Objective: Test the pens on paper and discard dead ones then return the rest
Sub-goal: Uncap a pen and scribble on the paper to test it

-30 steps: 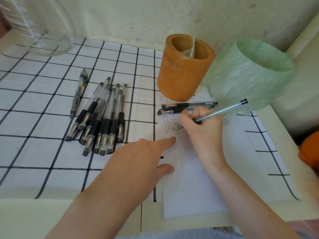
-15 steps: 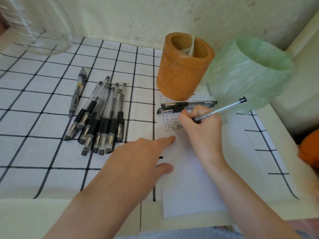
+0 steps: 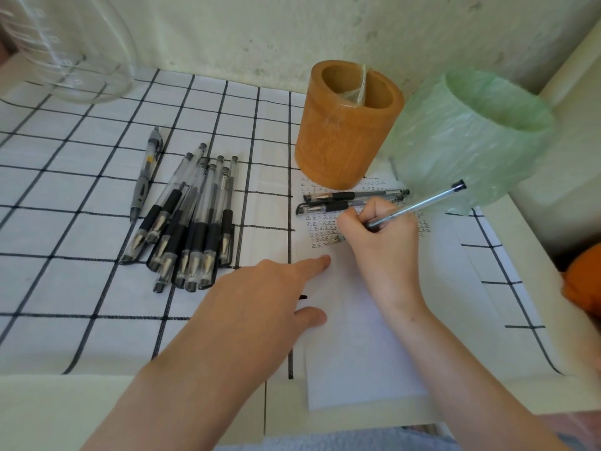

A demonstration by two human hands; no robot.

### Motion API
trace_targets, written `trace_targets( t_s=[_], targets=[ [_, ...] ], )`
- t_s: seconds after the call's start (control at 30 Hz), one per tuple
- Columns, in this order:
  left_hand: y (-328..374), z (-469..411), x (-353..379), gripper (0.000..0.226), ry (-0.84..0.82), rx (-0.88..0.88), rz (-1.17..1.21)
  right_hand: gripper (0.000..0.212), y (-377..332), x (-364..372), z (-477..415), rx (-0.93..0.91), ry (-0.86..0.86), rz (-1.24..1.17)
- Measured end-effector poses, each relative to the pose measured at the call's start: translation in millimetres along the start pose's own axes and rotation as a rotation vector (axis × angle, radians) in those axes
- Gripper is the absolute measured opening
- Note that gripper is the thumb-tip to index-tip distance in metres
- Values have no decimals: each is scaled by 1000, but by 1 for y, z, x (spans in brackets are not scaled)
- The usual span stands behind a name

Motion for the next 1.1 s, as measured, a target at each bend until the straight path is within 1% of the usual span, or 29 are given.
trace_targets(
  t_s=[0.23,0.63,0.8,0.9,0.97,1.03,1.1],
  targets=[
    [0,0,-1,58,5,3,3,44,0,2,0,-2,-21,-1],
    [1,2,-2,59,7,-2,13,46,-3,1,0,20,-9,4],
    [1,4,-4,59,2,-3,11,43,-1,0,0,33,-13,13],
    [4,4,-5,57,-5,2,30,44,3,-2,-2,109,-11,-49],
    [5,3,-7,49,21,-9,112,45,7,-7,-3,216,16,-197],
    [7,2,-16,42,125,-9,282,36,9,-7,-2,334,-1,-345],
    [4,-1,-26,39,204,-33,406,30,8,-3,2,430,-68,-418]
  ],
)
Point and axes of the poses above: each hand's wrist, its own z-axis away from the middle knuckle, its own x-axis out of the palm, y = z × x, the point moved 8 cm from there along -z, towards the middle knuckle
